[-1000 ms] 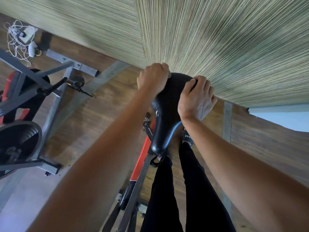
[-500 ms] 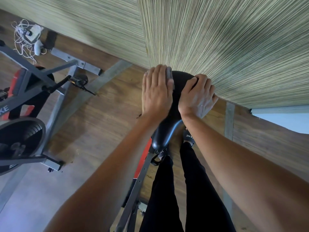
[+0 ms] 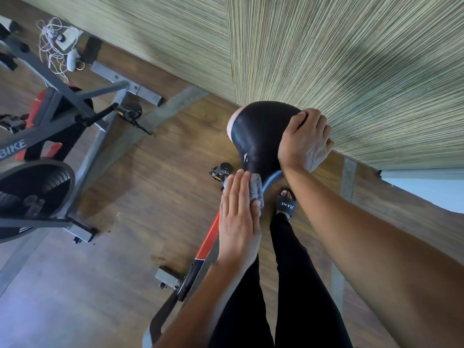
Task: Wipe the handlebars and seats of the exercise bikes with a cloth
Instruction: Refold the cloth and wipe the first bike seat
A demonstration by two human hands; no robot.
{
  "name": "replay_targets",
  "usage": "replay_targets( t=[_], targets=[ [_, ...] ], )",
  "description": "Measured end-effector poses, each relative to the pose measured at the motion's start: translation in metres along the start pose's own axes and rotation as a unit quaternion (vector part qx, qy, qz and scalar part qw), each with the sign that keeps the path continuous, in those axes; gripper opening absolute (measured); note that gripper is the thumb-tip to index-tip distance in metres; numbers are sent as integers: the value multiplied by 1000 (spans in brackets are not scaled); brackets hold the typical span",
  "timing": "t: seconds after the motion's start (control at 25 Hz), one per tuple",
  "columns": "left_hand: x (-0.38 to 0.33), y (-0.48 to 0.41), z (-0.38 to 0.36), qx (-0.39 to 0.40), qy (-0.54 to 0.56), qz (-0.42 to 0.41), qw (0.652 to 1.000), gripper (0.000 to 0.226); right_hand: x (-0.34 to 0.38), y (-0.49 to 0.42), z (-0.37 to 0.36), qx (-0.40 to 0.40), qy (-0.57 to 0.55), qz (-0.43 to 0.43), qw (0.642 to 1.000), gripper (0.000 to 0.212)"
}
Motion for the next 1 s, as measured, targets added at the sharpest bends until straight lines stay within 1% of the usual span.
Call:
replay_targets(
  t=[0.08,0.16,0.2,0.28,0.44,0.52,0.56,0.64,0.68,0.72,0.76,0.8,0.84,0.88,0.92,0.96,1.0],
  targets=[
    [6,-17,2,15,115,90,989,51,-1,0,0,-2,-2,2,1000,42],
    [15,-50,-6,56,207,166,963,53,-1,1,-2,-7,2,2,1000,41],
    [18,-66,-9,69,249,179,949,56,0,1,-3,-10,6,2,1000,41],
    [23,-87,-13,63,306,178,933,61,0,2,-3,-14,12,3,1000,41],
    [20,-111,-15,49,346,188,918,59,-1,1,-4,-21,17,2,1000,38],
    [19,-129,-12,18,353,200,914,59,0,1,-5,-28,19,3,999,38],
    [20,-138,-9,-12,351,202,914,58,0,1,-5,-30,19,3,999,39],
    [18,-159,2,-76,329,197,920,47,0,2,-5,-29,16,2,999,39],
    [17,-174,7,-83,305,204,927,40,-1,2,-5,-30,14,1,999,39],
    [20,-195,8,-60,270,222,935,38,-1,1,-4,-34,14,0,999,39],
    [21,-216,7,-4,223,244,944,42,0,1,-4,-38,14,0,999,38],
    [23,-235,3,72,182,261,945,50,0,1,-4,-41,13,-1,999,38],
    [25,-248,-2,143,159,269,939,59,0,1,-5,-43,12,-3,999,37],
    [26,-255,-6,186,151,273,932,68,0,1,-5,-45,11,-4,999,36],
    [28,-257,-10,206,146,270,929,72,0,1,-5,-47,8,-4,999,36],
    [27,-253,-11,199,145,257,935,70,0,1,-5,-47,6,-4,999,36],
    [27,-246,-9,172,150,237,944,65,0,1,-5,-45,5,-2,999,36]
  ],
)
Point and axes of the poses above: each hand's wrist, its own y-axis away from the middle knuckle, its own z-axis out of the back of the hand, x = y × z, the point moved 5 cm from there along -y, towards the middle knuckle, and after that the axes turned 2 degrees about z, right-handed, at the moved point
